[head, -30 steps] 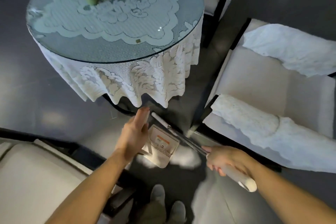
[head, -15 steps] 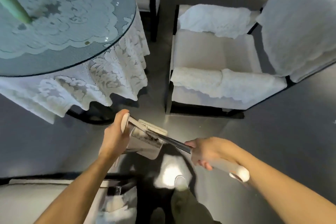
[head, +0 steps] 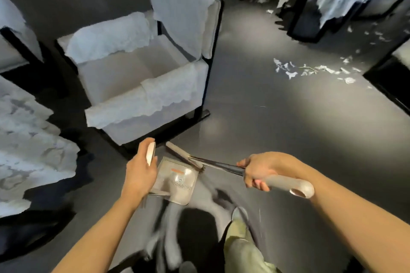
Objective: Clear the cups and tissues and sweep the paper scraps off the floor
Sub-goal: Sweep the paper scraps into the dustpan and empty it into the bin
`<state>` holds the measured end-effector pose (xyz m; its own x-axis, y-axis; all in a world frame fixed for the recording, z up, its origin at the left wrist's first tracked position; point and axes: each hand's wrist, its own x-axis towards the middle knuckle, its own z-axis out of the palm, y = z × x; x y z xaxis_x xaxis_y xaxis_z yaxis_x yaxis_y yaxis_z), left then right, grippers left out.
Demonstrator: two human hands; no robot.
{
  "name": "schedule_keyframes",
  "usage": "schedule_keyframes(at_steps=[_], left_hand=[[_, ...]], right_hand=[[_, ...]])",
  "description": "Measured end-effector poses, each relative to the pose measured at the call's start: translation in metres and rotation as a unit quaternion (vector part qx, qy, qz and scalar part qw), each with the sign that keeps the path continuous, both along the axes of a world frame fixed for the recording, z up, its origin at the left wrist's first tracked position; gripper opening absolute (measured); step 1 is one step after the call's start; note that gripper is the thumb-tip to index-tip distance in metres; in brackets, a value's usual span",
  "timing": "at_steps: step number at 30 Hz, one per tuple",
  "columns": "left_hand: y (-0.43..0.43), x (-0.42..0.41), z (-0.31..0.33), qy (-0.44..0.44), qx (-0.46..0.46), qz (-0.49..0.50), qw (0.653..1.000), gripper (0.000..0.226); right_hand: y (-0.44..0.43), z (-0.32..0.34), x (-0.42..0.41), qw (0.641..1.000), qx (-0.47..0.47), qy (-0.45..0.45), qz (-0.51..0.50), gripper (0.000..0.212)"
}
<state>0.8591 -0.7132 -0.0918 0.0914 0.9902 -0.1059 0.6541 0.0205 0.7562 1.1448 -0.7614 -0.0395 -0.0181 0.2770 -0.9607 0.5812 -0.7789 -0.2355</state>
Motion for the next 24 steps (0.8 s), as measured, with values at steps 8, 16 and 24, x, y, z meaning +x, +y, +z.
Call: schedule_keyframes(at_steps=[8,16,24], left_hand=[[0.087,0.234,-0.002,-0.001,0.017,-0.133,0.991,0.041],[0.191,0.446,0.019,0.001,0.081,-0.147,0.986,0.038],[0.333,0.62,0.013,-0.012,0.074,-0.225,0.971,0.04]], right_hand=[[-0.003,-0.007,0.208,0.992,0.056,-0.068,-0.092,0.059],[0.05,-0.012,0.406,0.957,0.153,-0.15,-0.195,0.028],[0.177,-0.053,0.559,0.916,0.15,-0.113,-0.353,0.059]])
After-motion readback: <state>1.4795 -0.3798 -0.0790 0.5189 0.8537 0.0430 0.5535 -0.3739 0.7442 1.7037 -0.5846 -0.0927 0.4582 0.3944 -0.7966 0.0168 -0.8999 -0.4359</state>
